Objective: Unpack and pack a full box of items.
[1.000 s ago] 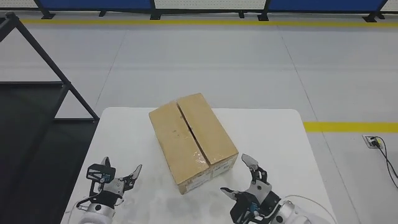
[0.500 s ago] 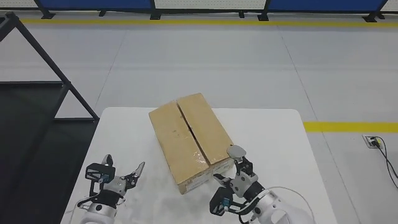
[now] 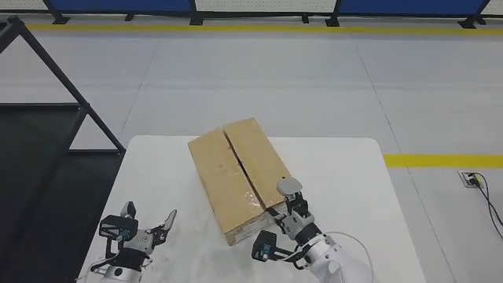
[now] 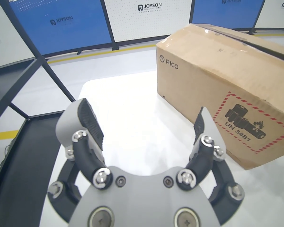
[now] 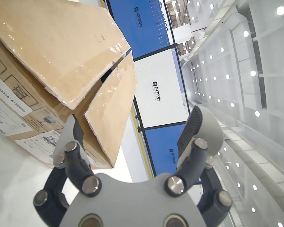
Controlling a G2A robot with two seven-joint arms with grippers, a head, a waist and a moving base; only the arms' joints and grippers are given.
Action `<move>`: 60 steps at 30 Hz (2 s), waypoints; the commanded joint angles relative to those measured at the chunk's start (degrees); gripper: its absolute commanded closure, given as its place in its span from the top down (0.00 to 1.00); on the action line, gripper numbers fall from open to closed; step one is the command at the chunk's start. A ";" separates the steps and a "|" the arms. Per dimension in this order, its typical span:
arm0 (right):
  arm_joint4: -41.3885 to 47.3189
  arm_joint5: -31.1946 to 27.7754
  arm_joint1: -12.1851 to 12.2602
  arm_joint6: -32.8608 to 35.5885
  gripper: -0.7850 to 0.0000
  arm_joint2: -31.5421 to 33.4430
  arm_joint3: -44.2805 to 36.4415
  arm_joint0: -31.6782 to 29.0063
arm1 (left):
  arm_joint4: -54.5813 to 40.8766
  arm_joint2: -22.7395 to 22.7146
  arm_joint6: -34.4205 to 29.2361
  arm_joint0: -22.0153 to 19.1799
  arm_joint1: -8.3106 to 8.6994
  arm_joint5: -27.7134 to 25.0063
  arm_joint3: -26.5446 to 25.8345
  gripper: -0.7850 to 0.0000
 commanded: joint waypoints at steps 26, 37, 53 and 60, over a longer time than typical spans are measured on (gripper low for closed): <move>2.15 -0.41 -2.23 -0.54 0.00 -0.37 6.45 2.76 | -2.20 0.00 -0.10 -2.45 -0.77 1.96 1.77 1.00; 4.00 -4.65 -0.47 -12.89 0.00 7.07 4.44 -1.64 | -2.20 0.00 -0.10 -2.45 -0.77 1.96 1.77 1.00; 6.35 -6.74 1.95 -28.65 0.00 17.07 3.42 -8.22 | -2.20 0.00 -0.10 -2.45 -0.77 1.96 1.77 1.00; 7.34 -8.02 2.99 -36.52 0.00 20.68 3.73 -9.94 | -2.27 -1.38 -0.28 -2.43 -0.65 -0.07 2.33 1.00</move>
